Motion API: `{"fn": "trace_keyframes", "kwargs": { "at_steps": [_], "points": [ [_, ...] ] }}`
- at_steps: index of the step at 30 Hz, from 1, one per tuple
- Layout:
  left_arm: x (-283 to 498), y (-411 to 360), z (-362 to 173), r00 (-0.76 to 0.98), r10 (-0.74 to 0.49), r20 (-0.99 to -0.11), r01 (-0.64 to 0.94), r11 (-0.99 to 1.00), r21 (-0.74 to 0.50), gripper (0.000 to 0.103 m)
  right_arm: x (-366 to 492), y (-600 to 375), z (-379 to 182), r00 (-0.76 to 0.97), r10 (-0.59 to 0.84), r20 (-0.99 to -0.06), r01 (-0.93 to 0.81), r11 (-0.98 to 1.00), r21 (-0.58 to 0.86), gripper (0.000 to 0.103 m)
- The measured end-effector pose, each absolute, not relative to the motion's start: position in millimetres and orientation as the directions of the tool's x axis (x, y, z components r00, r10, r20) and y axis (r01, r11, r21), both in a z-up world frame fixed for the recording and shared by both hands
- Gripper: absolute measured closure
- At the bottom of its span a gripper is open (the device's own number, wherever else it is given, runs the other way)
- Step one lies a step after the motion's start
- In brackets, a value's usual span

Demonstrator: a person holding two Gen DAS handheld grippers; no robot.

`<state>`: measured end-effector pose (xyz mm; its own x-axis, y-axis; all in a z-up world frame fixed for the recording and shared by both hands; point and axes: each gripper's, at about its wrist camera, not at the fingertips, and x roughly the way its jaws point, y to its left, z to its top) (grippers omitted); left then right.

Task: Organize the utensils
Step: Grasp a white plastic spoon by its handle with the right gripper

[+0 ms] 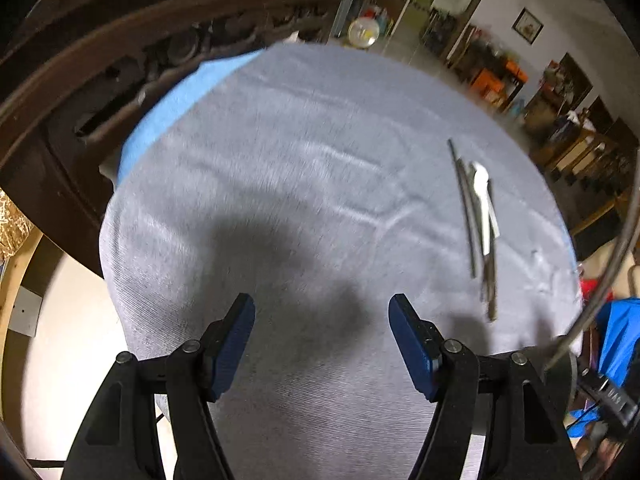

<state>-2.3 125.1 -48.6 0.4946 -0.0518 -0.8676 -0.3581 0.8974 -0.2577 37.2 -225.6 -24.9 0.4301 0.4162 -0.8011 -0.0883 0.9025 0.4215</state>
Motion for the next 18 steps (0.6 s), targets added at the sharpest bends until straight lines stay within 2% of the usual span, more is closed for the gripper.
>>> {"fn": "trace_keyframes", "kwargs": {
  "at_steps": [9, 18],
  "points": [
    [23.9, 119.9, -65.2, 0.444, -0.058, -0.894, -0.312, 0.926, -0.215, 0.033, 126.2, -199.3, -19.0, 0.325, 0.508, -0.797, -0.144, 0.860, 0.489, 0.048],
    [64.4, 110.5, -76.0, 0.411, -0.092, -0.907, -0.234, 0.951, -0.203, 0.033, 250.8, -138.6, -34.0, 0.214, 0.517, -0.829, -0.144, 0.856, 0.497, 0.063]
  ]
}}
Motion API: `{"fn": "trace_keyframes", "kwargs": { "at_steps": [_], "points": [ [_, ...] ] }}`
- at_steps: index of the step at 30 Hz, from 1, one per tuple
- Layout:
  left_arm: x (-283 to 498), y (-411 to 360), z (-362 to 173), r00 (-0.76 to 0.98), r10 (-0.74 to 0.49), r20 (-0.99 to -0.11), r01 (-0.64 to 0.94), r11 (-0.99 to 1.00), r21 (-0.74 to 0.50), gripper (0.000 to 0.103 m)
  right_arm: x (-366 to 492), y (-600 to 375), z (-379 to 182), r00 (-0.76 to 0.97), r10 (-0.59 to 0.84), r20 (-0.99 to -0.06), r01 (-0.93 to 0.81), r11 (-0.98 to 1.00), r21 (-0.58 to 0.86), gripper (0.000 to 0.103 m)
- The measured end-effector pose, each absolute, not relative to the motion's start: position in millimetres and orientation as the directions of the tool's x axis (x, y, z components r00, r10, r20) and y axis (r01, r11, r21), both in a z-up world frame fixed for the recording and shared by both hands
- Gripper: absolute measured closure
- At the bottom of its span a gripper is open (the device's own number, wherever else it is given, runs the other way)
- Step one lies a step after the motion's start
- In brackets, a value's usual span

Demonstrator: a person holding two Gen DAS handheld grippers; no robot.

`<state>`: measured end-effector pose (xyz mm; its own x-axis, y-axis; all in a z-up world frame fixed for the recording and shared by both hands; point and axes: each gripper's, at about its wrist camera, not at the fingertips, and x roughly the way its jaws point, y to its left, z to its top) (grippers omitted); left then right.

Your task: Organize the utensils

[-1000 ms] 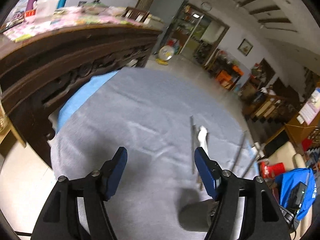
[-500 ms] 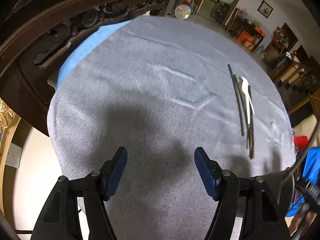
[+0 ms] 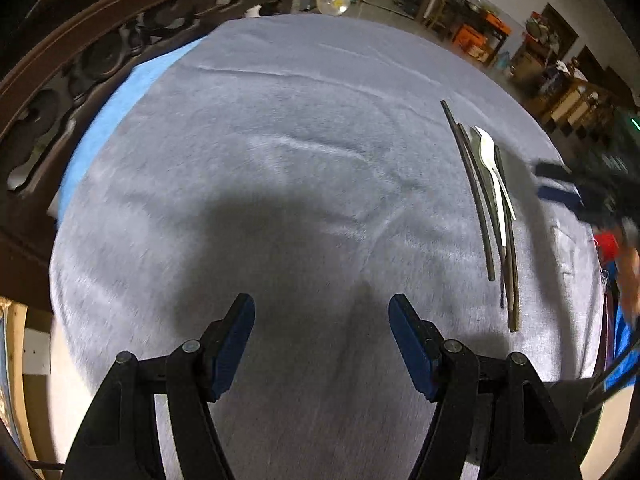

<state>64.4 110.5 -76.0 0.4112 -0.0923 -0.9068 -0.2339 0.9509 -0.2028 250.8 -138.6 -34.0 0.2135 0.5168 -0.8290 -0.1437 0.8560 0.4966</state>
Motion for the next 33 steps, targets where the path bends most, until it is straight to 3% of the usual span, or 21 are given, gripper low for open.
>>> {"fn": "trace_keyframes", "kwargs": {
  "at_steps": [10, 14, 17, 24, 26, 33],
  "points": [
    [96.5, 109.8, -80.4, 0.400, -0.106, -0.910, -0.194, 0.961, -0.197, 0.033, 311.3, -99.9, -62.4, 0.162, 0.465, -0.871, -0.144, 0.884, 0.445, 0.065],
    [107.2, 108.1, -80.6, 0.399, -0.112, -0.910, -0.183, 0.963, -0.199, 0.033, 323.3, -95.4, -69.7, 0.140, 0.459, -0.877, -0.131, 0.887, 0.443, 0.087],
    [114.8, 99.5, -80.0, 0.399, -0.111, -0.910, -0.167, 0.967, -0.191, 0.033, 323.5, -94.4, -71.6, 0.132, 0.431, -0.892, -0.137, 0.900, 0.415, 0.090],
    [123.2, 96.5, -75.2, 0.409, -0.118, -0.905, -0.153, 0.969, -0.195, 0.033, 328.6, -89.4, -57.3, 0.183, 0.406, -0.895, -0.173, 0.910, 0.377, 0.085],
    [123.3, 95.7, -74.7, 0.410, -0.116, -0.904, -0.149, 0.970, -0.192, 0.033, 333.6, -87.3, -55.7, 0.193, 0.376, -0.906, -0.165, 0.923, 0.348, 0.076],
    [126.0, 98.0, -77.5, 0.407, -0.124, -0.905, -0.145, 0.969, -0.198, 0.033, 358.6, -57.4, -67.1, 0.149, 0.279, -0.949, -0.178, 0.951, 0.252, 0.074]
  ]
}}
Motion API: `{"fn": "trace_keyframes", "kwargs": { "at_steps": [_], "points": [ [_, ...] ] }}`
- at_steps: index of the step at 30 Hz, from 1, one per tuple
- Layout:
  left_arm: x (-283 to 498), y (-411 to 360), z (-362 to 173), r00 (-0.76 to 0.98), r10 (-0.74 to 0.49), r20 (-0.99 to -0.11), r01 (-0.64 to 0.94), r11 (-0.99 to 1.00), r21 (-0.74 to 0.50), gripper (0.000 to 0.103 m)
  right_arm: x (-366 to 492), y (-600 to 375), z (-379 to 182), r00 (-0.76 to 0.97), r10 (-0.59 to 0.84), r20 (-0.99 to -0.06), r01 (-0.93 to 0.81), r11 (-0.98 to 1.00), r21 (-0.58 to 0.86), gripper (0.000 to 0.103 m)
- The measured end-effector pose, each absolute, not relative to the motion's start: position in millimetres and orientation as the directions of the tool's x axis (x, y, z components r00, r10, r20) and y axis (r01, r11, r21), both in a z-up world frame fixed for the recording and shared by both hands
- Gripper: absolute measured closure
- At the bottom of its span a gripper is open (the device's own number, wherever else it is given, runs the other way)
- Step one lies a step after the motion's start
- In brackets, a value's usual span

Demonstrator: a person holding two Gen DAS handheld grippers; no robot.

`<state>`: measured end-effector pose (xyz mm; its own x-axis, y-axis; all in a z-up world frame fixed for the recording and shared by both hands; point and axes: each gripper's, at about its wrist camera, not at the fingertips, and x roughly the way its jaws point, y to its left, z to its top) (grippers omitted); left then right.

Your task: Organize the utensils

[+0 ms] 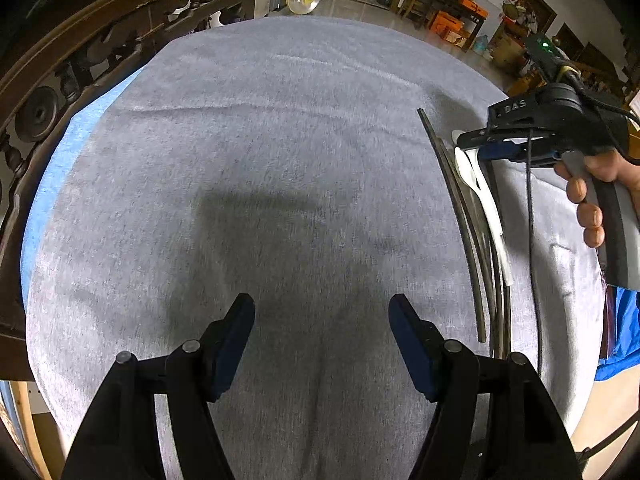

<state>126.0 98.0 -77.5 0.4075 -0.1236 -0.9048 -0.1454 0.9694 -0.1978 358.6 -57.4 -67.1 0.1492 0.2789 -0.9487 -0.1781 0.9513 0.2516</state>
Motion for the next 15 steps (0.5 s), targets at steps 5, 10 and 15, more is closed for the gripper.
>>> {"fn": "trace_keyframes", "kwargs": {
  "at_steps": [5, 10, 15],
  "points": [
    [137.5, 95.1, -73.9, 0.412, -0.132, -0.902, -0.125, 0.972, -0.199, 0.033, 360.6, -55.2, -59.3, 0.185, 0.293, -0.938, -0.166, 0.950, 0.264, 0.089],
    [161.8, 84.3, -70.6, 0.394, -0.164, -0.904, -0.097, 0.971, -0.219, 0.033, 345.2, -88.7, -39.7, 0.230, 0.378, -0.897, -0.153, 0.924, 0.350, 0.089],
    [205.4, 57.4, -68.7, 0.340, -0.225, -0.913, -0.018, 0.969, -0.246, 0.033, 324.6, -121.3, -37.7, 0.223, 0.388, -0.894, -0.139, 0.921, 0.365, 0.089]
  ]
}}
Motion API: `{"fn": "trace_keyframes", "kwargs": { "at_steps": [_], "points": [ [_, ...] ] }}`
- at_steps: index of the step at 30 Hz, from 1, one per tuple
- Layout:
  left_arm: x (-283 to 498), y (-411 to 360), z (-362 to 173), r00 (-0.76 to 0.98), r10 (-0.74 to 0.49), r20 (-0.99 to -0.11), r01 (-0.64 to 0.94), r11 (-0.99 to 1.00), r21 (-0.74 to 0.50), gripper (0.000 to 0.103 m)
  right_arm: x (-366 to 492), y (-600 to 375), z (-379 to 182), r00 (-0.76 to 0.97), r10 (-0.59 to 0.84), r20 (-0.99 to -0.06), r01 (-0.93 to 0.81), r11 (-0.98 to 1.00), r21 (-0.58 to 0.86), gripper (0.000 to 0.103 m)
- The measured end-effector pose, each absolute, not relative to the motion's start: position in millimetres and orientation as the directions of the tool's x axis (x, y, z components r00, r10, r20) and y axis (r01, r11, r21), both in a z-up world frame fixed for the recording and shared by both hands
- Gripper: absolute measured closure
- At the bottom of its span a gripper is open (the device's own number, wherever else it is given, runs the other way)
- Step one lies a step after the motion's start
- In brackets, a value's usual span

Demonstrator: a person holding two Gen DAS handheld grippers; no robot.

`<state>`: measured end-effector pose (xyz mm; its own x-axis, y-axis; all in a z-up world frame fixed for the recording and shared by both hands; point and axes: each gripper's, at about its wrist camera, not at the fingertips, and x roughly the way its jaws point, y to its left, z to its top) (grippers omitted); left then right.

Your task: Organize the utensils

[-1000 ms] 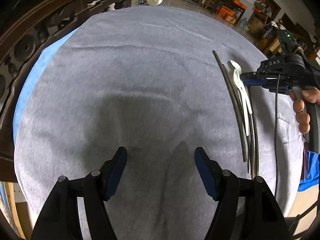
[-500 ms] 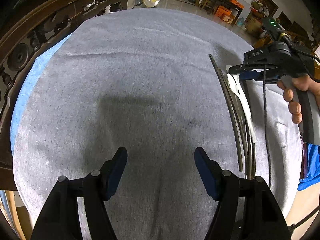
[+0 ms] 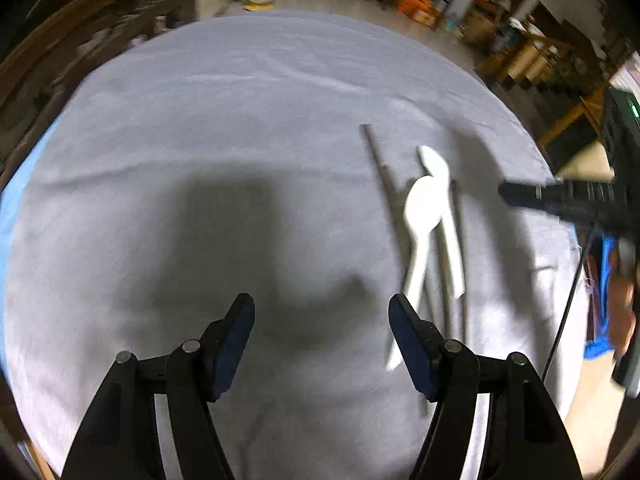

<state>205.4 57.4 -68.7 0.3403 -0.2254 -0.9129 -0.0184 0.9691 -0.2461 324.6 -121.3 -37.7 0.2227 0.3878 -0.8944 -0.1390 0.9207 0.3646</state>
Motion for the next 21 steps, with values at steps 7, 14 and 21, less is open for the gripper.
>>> {"fn": "trace_keyframes", "kwargs": {
  "at_steps": [7, 14, 21],
  "points": [
    [253.6, 11.6, -72.7, 0.273, -0.156, -0.949, 0.092, 0.986, -0.136, 0.033, 318.7, -169.3, -49.9, 0.243, 0.440, -0.865, -0.058, 0.896, 0.440, 0.084],
    [254.5, -14.3, -78.9, 0.239, -0.054, -0.970, 0.166, 0.986, -0.014, 0.085, 308.6, -194.6, -63.3, 0.218, 0.469, -0.856, -0.044, 0.881, 0.471, 0.084],
    [244.2, 32.3, -66.1, 0.207, -0.172, -0.963, 0.072, 0.984, -0.160, 0.091, 307.7, -179.4, -67.6, 0.184, 0.491, -0.852, -0.083, 0.871, 0.484, 0.084]
  ]
}}
